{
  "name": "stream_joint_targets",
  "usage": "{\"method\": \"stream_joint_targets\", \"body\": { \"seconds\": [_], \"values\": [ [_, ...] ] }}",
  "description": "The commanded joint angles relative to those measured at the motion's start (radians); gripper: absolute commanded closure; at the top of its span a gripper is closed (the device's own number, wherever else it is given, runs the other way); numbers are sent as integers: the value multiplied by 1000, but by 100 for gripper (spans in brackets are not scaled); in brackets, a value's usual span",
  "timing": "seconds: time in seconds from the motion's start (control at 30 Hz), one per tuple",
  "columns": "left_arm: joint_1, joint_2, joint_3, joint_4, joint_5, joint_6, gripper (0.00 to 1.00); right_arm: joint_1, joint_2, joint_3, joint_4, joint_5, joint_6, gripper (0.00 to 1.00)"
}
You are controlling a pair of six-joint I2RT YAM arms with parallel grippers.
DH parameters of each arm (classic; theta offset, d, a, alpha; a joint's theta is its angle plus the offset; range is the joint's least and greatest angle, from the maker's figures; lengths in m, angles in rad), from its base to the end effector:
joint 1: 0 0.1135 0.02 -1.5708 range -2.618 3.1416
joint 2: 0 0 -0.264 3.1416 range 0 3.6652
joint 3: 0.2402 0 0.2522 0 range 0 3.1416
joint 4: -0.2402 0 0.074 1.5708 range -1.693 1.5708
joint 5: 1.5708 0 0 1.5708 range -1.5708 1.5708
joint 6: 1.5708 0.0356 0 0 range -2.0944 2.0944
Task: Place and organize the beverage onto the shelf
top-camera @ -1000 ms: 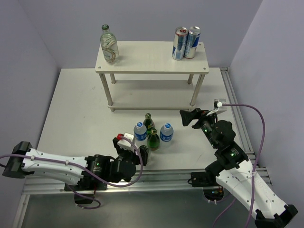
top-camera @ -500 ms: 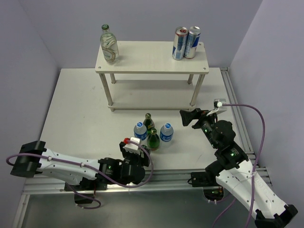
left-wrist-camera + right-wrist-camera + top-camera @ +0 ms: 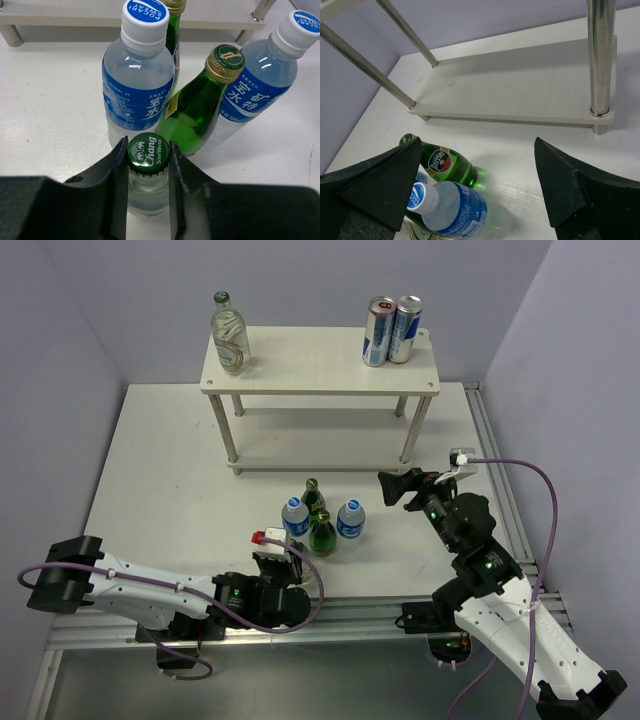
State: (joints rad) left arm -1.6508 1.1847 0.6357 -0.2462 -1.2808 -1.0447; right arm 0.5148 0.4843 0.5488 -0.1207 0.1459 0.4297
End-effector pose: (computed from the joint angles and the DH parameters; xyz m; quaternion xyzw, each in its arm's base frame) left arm 0.0164 -0.2218 0.2213 0.0059 0.7759 -0.1734 0.6065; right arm 0.1209 0.0625 0.3059 0.0192 0.7262 0.2645 0.6342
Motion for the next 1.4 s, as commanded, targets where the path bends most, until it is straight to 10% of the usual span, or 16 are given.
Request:
{"method": "stream_joint_targets", "body": {
  "seconds": [0.0, 0.4, 0.63, 0.8, 0.97, 1.1, 1.37],
  "values": [
    [-6, 21, 35, -112, 25, -74, 100, 5, 4, -7, 24, -3, 6, 0],
    [-55, 27, 203, -427, -45, -205, 100, 7, 4, -9, 24, -5, 7, 0],
    [-81, 64, 496, -887, -103, -423, 100, 5, -1, -9, 24, -5, 7, 0],
    [-86, 69, 727, -1018, -133, -316, 100, 5, -6, -10, 24, -2, 9, 0],
    [-84, 10, 877, -776, -155, 184, 100, 5, -3, -10, 24, -3, 11, 0],
    [-15, -176, 746, 136, -45, 1032, 100, 5, -1, -9, 26, -5, 11, 0],
    [278, -166, 939, 182, 268, 1167, 100, 5, -4, -9, 24, 1, 11, 0]
  ]
}}
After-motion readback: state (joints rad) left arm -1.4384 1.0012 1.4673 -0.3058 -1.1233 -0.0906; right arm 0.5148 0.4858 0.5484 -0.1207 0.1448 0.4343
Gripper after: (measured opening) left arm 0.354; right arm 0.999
